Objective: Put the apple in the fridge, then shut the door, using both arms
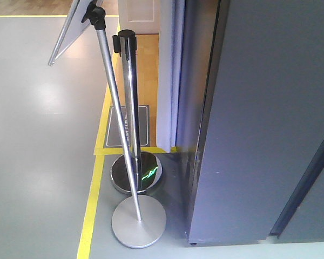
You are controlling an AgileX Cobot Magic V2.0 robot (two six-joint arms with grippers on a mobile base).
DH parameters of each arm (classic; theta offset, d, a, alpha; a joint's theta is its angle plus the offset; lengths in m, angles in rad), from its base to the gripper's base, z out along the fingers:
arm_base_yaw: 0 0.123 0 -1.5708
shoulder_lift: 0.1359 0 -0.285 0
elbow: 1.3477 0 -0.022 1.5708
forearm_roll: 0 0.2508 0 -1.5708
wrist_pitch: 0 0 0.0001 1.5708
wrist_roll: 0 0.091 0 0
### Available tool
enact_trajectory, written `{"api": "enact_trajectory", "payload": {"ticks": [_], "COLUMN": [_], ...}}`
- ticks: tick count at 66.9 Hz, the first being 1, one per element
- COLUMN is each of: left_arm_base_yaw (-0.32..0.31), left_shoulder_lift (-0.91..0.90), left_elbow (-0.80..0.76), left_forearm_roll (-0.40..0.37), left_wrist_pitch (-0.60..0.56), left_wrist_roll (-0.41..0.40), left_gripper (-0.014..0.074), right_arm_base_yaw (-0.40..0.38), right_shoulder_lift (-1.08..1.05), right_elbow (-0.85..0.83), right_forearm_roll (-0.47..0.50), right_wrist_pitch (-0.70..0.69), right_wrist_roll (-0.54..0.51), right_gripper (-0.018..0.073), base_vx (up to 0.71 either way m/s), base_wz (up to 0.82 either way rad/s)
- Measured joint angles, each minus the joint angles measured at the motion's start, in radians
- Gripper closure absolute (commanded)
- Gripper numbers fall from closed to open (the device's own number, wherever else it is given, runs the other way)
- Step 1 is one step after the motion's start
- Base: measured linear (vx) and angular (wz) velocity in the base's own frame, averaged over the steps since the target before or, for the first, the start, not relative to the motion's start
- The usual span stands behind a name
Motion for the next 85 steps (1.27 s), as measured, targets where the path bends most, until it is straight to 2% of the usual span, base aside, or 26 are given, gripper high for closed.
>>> {"api": "enact_trajectory", "payload": {"ticks": [85], "left_arm_base_yaw": [0.0], "left_shoulder_lift": [0.0], "left_elbow": [0.0], "left_forearm_roll": [0.0], "left_wrist_pitch": [0.0], "left_wrist_roll": [0.0], "left_gripper": [0.0601], "right_arm_base_yaw": [0.0], "right_shoulder_lift": [0.0], "right_elbow": [0.0], "right_forearm_roll": [-0.003], "right_wrist_pitch": [0.0], "right_wrist_roll": [0.0], "right_gripper": [0.0561], "base_vx": [0.0], "base_wz": [0.0]}}
